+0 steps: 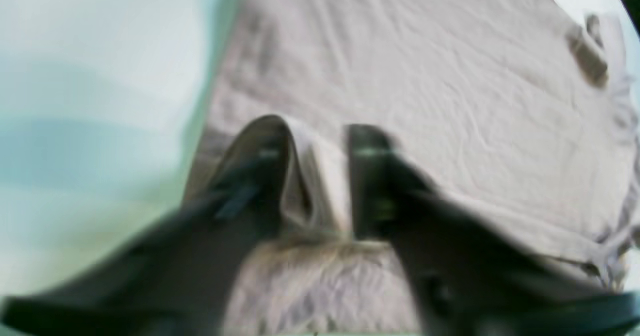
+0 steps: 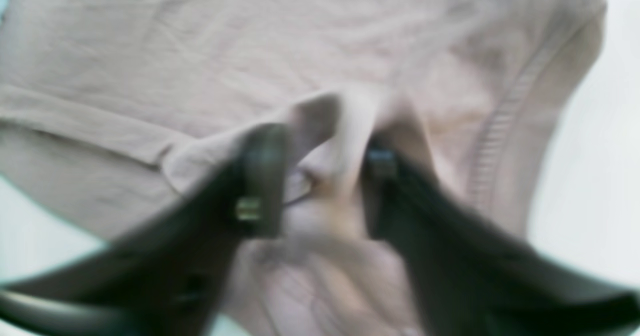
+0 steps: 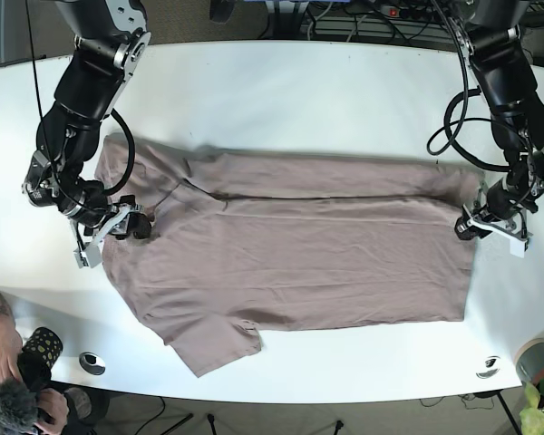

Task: Fold the T-shirt properly
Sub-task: 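Pull the hem corners with both grippers to stretch the shirt, then fold the hem strip over with both grippers toward the collar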

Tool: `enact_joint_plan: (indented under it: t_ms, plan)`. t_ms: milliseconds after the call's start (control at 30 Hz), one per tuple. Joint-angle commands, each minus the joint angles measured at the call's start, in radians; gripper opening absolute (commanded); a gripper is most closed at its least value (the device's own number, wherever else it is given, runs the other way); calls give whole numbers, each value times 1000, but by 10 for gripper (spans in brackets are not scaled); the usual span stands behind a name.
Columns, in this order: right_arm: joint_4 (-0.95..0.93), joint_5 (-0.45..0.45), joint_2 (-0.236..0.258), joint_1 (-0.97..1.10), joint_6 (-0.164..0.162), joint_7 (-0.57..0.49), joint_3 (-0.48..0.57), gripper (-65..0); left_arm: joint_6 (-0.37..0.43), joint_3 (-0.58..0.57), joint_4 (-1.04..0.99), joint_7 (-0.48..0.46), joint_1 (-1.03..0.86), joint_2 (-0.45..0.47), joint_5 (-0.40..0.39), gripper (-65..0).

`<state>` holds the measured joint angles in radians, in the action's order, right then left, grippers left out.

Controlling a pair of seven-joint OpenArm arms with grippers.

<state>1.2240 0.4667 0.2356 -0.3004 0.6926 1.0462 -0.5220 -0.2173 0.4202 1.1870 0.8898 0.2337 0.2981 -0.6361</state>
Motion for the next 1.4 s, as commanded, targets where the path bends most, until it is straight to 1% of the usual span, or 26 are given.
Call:
enact_joint_plan:
  t_ms: [0,33,67,100,167,233,267,400,500,600,667,733,767,900,1000,1100,1133,1300,1367]
  plan:
    - [21,-16,23,-18,6,-40,-10,-179,-4,4,15,-19,22,22,14,-244]
    - [21,-19,28,-15,6,-48,-10,-141,-4,-1,15,-19,22,22,17,-204]
    - [26,-23,41,-13,6,-51,-11,-89,-4,-8,17,-19,22,23,22,-147]
    - [32,-21,58,-7,6,-51,-11,-51,-4,-22,18,-19,28,25,22,-104]
    - [41,-18,74,16,6,-51,-11,-32,-4,-44,21,-19,29,43,22,-86]
    - [78,-16,83,40,6,-51,-11,-30,-8,-77,24,-19,26,62,17,-94]
    - [106,-21,83,57,6,-51,-13,-30,-21,-91,24,-19,25,66,17,-101]
    - [210,-16,106,148,6,-50,-13,-30,-106,-103,27,-19,3,94,22,-124]
    - [264,-18,109,214,6,-48,-20,-30,-147,-103,92,-31,-44,108,35,-133]
    - [288,-23,104,269,6,-48,-71,-30,-178,-103,189,-103,-122,112,94,-133]
    - [288,-23,104,300,6,-48,-94,-30,-193,-103,248,-171,-181,112,144,-133]
    - [287,-23,106,324,6,-50,-96,-30,-201,-103,282,-229,-233,112,189,-133]
    - [287,-21,106,341,6,-51,-96,-30,-201,-103,298,-278,-261,112,221,-133]
    - [287,-21,103,372,6,-53,-96,-30,-201,-106,308,-386,-320,109,295,-133]
    - [287,-19,95,389,6,-54,-96,-30,-199,-105,276,-455,-336,108,321,-139]
    - [287,-23,61,389,6,-54,-94,-32,-199,-105,215,-518,-336,108,325,-156]
    - [285,-23,57,389,6,-54,-92,-32,-199,-105,199,-530,-336,109,327,-157]
    - [222,-21,43,382,6,-56,-89,-32,-199,-105,146,-539,-331,112,327,-157]
    - [193,-21,40,369,6,-60,-89,-41,-199,-106,130,-539,-331,112,327,-156]
